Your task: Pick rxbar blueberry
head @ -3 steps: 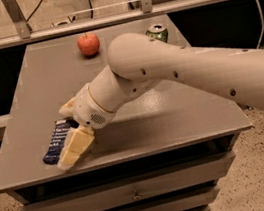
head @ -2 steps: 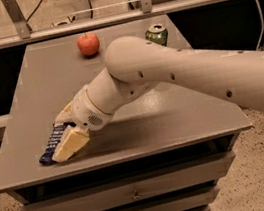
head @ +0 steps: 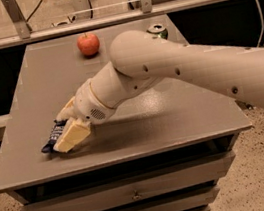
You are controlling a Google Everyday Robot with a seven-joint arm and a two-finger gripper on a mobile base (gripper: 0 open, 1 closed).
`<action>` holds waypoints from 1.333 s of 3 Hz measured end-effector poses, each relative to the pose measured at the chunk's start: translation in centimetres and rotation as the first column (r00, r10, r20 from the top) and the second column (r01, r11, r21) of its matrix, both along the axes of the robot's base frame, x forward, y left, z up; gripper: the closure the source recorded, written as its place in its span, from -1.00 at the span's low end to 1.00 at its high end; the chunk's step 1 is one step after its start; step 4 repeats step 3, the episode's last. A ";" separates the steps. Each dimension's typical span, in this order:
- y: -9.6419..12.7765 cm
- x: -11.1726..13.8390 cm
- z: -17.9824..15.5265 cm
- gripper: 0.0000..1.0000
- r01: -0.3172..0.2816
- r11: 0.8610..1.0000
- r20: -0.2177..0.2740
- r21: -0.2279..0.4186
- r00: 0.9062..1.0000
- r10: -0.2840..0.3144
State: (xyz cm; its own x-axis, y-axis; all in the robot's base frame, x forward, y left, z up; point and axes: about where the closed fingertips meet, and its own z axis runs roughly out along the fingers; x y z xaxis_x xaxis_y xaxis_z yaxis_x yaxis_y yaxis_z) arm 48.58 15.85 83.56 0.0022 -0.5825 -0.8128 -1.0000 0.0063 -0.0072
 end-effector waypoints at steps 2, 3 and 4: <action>-5.5 4.4 7.2 1.00 0.095 0.985 0.090 0.142 0.990 -0.108; -5.5 4.5 7.8 1.00 0.095 0.984 0.097 0.148 0.989 -0.111; -5.5 4.5 7.8 1.00 0.095 0.984 0.097 0.148 0.989 -0.111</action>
Offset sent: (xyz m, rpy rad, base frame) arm 0.0796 -0.1093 0.1262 0.2453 -0.1669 -0.1970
